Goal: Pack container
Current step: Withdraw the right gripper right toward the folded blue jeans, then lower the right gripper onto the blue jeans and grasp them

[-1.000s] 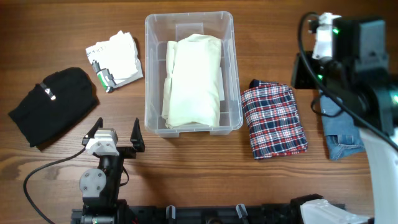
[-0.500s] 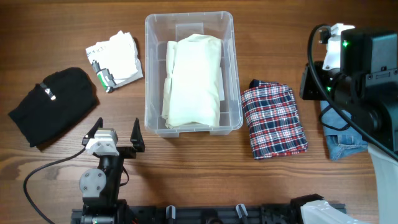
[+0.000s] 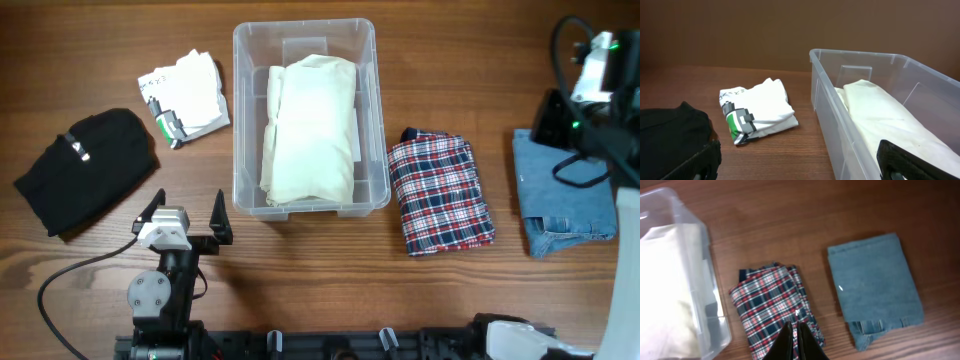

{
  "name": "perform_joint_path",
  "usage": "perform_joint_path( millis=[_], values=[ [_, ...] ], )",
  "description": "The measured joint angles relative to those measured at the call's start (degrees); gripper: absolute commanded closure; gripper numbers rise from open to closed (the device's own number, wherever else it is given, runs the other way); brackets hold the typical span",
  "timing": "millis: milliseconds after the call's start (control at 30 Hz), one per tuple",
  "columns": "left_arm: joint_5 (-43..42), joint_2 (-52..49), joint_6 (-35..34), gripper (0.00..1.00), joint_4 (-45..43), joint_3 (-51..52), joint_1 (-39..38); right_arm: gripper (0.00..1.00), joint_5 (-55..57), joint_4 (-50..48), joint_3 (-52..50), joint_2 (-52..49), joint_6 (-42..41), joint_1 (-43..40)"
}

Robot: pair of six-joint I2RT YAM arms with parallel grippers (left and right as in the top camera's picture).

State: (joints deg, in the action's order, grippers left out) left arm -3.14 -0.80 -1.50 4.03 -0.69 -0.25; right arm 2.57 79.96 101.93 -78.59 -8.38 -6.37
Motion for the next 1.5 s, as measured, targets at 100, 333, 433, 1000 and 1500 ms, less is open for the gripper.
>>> perform_joint_path(
  millis=[100,333,433,1000,1500],
  values=[
    [0.0,0.0,0.0,0.00,0.0,0.0,0.0,0.96,-3.1,0.0,-0.1,-1.9,1.5,-4.3],
    [0.0,0.0,0.0,0.00,0.0,0.0,0.0,0.96,-7.1,-2.2,-4.3,-5.5,2.7,-9.4],
    [0.0,0.0,0.0,0.00,0.0,0.0,0.0,0.96,-9.2,-4.4,-7.9,-6.7,2.8,-10.7],
    [0.0,0.0,0.0,0.00,0.0,0.0,0.0,0.15,-19.1,-22.1,-33.3,-7.1,9.6,-12.5],
    [0.0,0.0,0.0,0.00,0.0,0.0,0.0,0.11,-22.0,-47.6,-53.0,-7.2,18.2,-12.5]
  ],
)
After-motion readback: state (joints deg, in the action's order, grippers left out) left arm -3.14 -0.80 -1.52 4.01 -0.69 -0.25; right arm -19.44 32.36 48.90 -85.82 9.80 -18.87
